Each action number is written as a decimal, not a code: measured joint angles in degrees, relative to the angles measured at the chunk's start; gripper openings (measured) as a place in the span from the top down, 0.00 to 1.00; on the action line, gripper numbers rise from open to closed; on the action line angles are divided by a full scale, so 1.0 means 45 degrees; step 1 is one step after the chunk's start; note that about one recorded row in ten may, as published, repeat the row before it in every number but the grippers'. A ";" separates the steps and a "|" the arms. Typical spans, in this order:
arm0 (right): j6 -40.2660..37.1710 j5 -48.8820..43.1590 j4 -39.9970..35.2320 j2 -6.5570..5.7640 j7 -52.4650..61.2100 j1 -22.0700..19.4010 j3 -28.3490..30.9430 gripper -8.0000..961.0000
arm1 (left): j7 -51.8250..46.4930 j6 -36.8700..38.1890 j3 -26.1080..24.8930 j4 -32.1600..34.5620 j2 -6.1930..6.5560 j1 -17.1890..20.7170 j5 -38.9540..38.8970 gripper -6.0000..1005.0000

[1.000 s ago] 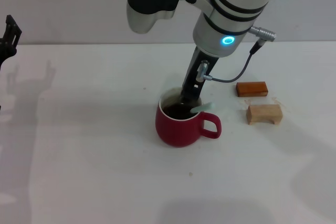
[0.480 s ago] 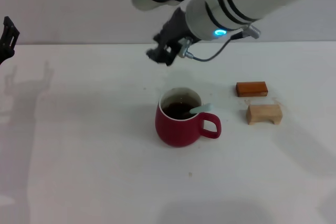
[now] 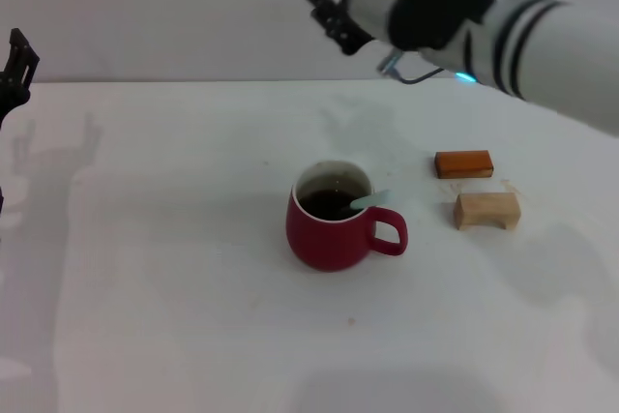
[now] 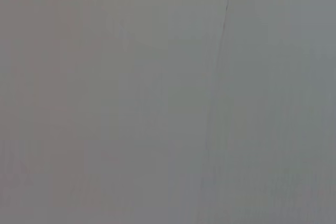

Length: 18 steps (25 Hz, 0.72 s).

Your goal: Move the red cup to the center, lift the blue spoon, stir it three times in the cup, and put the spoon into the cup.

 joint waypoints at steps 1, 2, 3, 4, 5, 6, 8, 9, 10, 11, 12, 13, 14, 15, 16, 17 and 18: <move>-0.0641 -0.0025 -0.0086 0.0002 -0.0002 -0.0288 -0.0052 0.67 | 0.0000 -0.0004 0.0006 -0.0004 -0.0004 -0.0005 0.0004 0.16; -0.0641 -0.0025 -0.0086 0.0002 -0.0002 -0.0288 -0.0052 0.67 | 0.0000 -0.0004 0.0006 -0.0004 -0.0004 -0.0005 0.0004 0.16; -0.1488 -0.0034 -0.0228 0.0002 -0.0002 -0.0655 -0.0122 0.67 | 0.0000 -0.0012 0.0010 -0.0005 -0.0008 -0.0012 0.0003 0.16; -0.2143 -0.0035 -0.0344 0.0003 -0.0004 -0.0917 -0.0182 0.67 | 0.0000 -0.0012 0.0010 -0.0005 -0.0008 -0.0012 0.0003 0.16; -0.3506 -0.0035 -0.0648 0.0005 -0.0006 -0.1440 -0.0350 0.67 | 0.0000 -0.0012 0.0010 -0.0005 -0.0008 -0.0012 0.0003 0.16; -0.3506 -0.0035 -0.0648 0.0005 -0.0006 -0.1440 -0.0350 0.67 | -0.0001 -0.0044 0.0030 -0.0009 -0.0019 -0.0047 0.0004 0.16; -0.5009 -0.0039 -0.1009 0.0008 -0.0008 -0.1965 -0.0533 0.67 | -0.0001 -0.0055 0.0043 -0.0009 -0.0019 -0.0062 0.0018 0.16; -0.6269 -0.0033 -0.1387 0.0009 0.0027 -0.2334 -0.0718 0.67 | -0.0001 -0.0055 0.0043 -0.0009 -0.0019 -0.0062 0.0018 0.16; -0.7169 -0.0014 -0.1721 0.0010 0.0063 -0.2547 -0.0869 0.67 | -0.0001 -0.0064 0.0057 -0.0012 -0.0020 -0.0080 0.0029 0.16; -0.7922 0.0006 -0.2014 0.0011 0.0088 -0.2687 -0.0987 0.67 | -0.0001 -0.0092 0.0066 -0.0026 -0.0027 -0.0080 0.0034 0.16; -0.7922 0.0006 -0.2014 0.0011 0.0088 -0.2687 -0.0987 0.67 | -0.0001 -0.0092 0.0066 -0.0026 -0.0027 -0.0080 0.0034 0.16; -0.9431 0.0100 -0.2733 0.0011 0.0147 -0.2879 -0.1272 0.67 | -0.0001 -0.0101 0.0071 -0.0027 -0.0032 -0.0073 0.0040 0.16; -1.0134 0.0164 -0.3175 0.0012 0.0188 -0.2935 -0.1462 0.67 | -0.0001 -0.0101 0.0071 -0.0027 -0.0032 -0.0073 0.0040 0.16; -1.0786 0.0282 -0.3599 0.0013 0.0234 -0.2958 -0.1632 0.67 | -0.0001 -0.0115 0.0078 -0.0027 -0.0037 -0.0056 0.0047 0.16; -1.0786 0.0282 -0.3599 0.0013 0.0234 -0.2958 -0.1632 0.67 | -0.0002 -0.0130 0.0087 -0.0039 -0.0039 -0.0033 0.0051 0.16; -1.1358 0.0427 -0.3995 0.0018 0.0268 -0.2969 -0.1781 0.67 | -0.0029 -0.0133 0.0091 -0.0062 -0.0039 -0.0017 0.0054 0.16; -1.1850 0.0635 -0.4342 0.0022 0.0294 -0.2954 -0.1906 0.67 | -0.0072 -0.0135 0.0101 -0.0086 -0.0039 0.0008 0.0064 0.16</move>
